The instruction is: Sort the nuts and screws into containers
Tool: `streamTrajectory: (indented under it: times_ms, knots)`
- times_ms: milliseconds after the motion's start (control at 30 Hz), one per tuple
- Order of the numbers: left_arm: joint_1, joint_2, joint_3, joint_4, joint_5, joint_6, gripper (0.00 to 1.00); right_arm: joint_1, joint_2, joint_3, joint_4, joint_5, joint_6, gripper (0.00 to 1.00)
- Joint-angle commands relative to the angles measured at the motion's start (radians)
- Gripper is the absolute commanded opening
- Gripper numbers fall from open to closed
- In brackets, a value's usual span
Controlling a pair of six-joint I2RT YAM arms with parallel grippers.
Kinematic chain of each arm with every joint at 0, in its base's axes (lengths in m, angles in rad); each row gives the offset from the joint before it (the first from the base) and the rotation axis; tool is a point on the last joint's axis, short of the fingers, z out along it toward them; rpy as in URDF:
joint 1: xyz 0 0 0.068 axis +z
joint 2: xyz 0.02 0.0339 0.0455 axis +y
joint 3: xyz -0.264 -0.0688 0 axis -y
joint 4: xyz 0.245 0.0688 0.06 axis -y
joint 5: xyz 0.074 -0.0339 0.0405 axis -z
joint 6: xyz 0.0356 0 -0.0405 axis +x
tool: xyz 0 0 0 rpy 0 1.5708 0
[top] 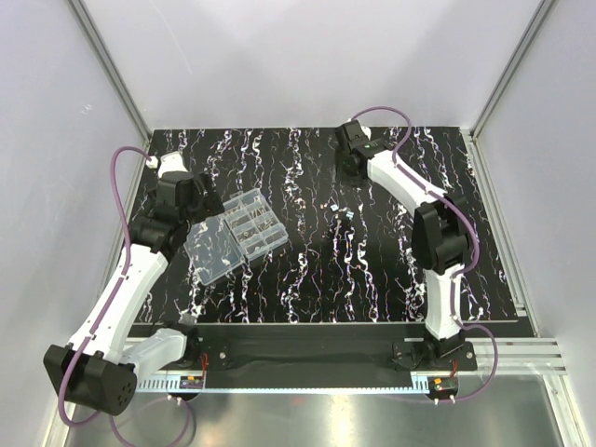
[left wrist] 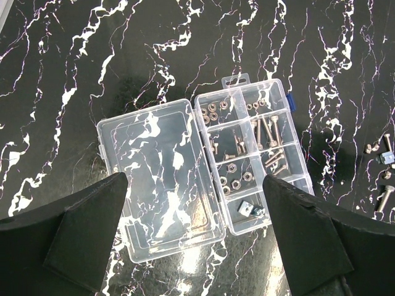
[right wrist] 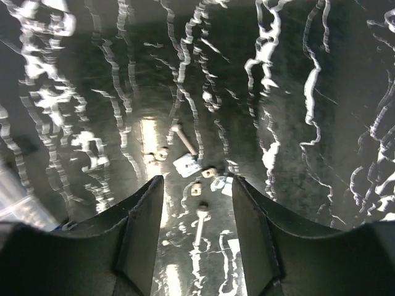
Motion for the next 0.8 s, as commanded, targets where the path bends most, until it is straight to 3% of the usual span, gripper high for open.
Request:
streamTrajectory:
  times_ms: [0,300,433,767]
  knots:
    - [-0.006,-0.019,0.005,0.033,0.002,0.004,0.99,0.038,-0.007,-0.030,0.007,0.064,0.017,0.54]
    - [-0.005,-0.015,0.002,0.038,0.008,0.005,0.99,0.032,0.056,-0.075,0.226,-0.071,-0.248,0.51]
    - [-0.005,-0.006,0.002,0.036,0.005,0.005,0.99,0.032,0.123,-0.028,0.208,-0.054,-0.310,0.47]
    - [-0.005,0.005,0.002,0.038,0.009,0.007,0.99,0.020,0.211,0.026,0.181,-0.090,-0.317,0.46]
